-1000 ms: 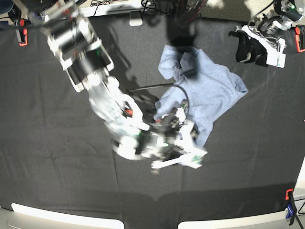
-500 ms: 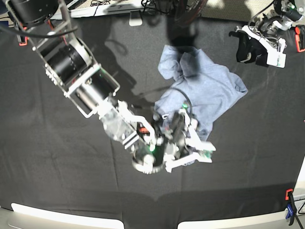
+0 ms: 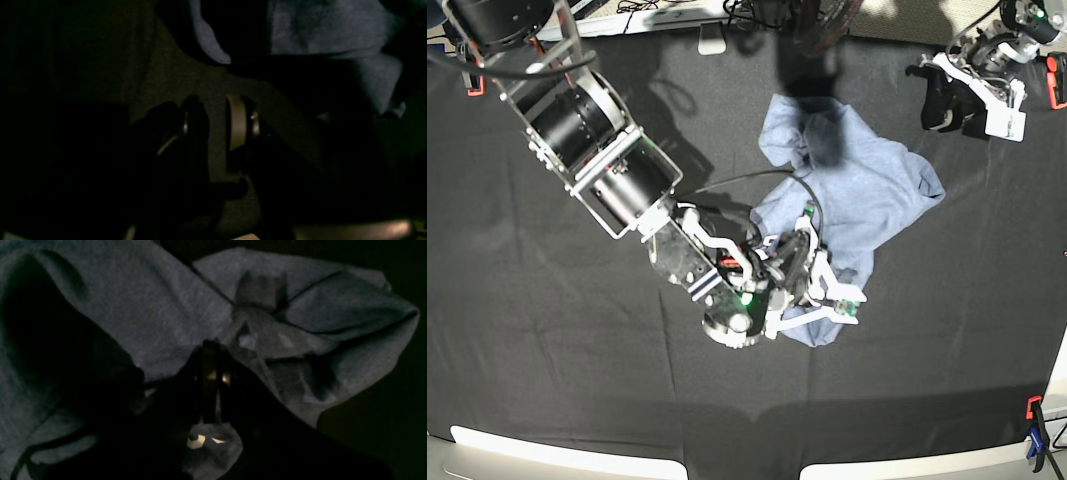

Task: Layout the t-shirt on the table in an organized manner, then fold the t-shirt properly
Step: 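Release the shirt with the right gripper and regrasp a fold of the shirt, then pull the grasped shirt fold with the right gripper to spread the shirt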

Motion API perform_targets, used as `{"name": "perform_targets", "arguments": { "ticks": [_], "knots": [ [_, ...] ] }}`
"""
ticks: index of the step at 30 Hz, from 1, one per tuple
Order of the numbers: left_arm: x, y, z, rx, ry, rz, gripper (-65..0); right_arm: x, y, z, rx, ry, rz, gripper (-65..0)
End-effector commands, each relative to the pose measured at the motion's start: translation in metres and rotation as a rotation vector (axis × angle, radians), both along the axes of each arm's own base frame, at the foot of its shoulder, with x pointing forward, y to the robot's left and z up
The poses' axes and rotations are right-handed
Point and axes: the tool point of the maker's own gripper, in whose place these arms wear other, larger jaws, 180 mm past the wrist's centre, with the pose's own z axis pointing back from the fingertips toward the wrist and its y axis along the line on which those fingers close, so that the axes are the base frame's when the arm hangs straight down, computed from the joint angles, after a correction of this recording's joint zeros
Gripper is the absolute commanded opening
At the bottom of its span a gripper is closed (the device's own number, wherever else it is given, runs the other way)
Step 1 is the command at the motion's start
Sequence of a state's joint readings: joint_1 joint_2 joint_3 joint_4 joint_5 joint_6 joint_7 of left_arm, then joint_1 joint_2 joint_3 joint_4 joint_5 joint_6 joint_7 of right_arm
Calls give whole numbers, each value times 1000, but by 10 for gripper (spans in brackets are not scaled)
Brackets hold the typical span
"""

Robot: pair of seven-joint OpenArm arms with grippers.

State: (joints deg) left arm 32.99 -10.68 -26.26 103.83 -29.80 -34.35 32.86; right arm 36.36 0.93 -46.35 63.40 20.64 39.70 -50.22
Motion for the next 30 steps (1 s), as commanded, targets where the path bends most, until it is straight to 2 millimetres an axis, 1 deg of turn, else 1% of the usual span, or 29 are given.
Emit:
{"name": "perform_targets", "arguments": {
  "ticks": [1,3,5,8,10,12,16,21,24,26,28,29,30],
  "knots": [
    [5,1,10,-8,-42,2,-521,13,8,24,37,-55,12,-650],
    [5,1,10,-8,-42,2,-521,12,2,29,12,-69,17,-650],
    [4,1,10,-8,-40,2,-521,11,-9,37,-17,-85,18,-650],
    [4,1,10,-8,-39,2,-521,10,-29,58,2,-137,-14,-650],
    [4,1,10,-8,-41,2,-521,7,-47,75,35,-198,-37,-650],
    [4,1,10,-8,-40,2,-521,1,-71,83,52,-231,-78,-650],
    [4,1,10,-9,-41,2,-521,-25,-121,76,84,-218,-188,-650],
    [5,1,11,-10,-44,4,-521,-55,-190,83,62,-264,-337,-650],
    [5,1,11,-11,-49,5,-521,-71,-225,80,27,-269,-404,-650],
    [6,2,13,-13,-61,9,-521,-80,-245,73,4,-252,-454,-650],
    [7,2,14,-14,-62,10,-521,-86,-260,68,2,-242,-499,-650],
    [7,2,14,-16,-63,10,-521,-88,-263,69,19,-241,-516,-650],
    [7,2,14,-16,-63,10,-521,-89,-262,72,54,-244,-523,-650]
  ]
}}
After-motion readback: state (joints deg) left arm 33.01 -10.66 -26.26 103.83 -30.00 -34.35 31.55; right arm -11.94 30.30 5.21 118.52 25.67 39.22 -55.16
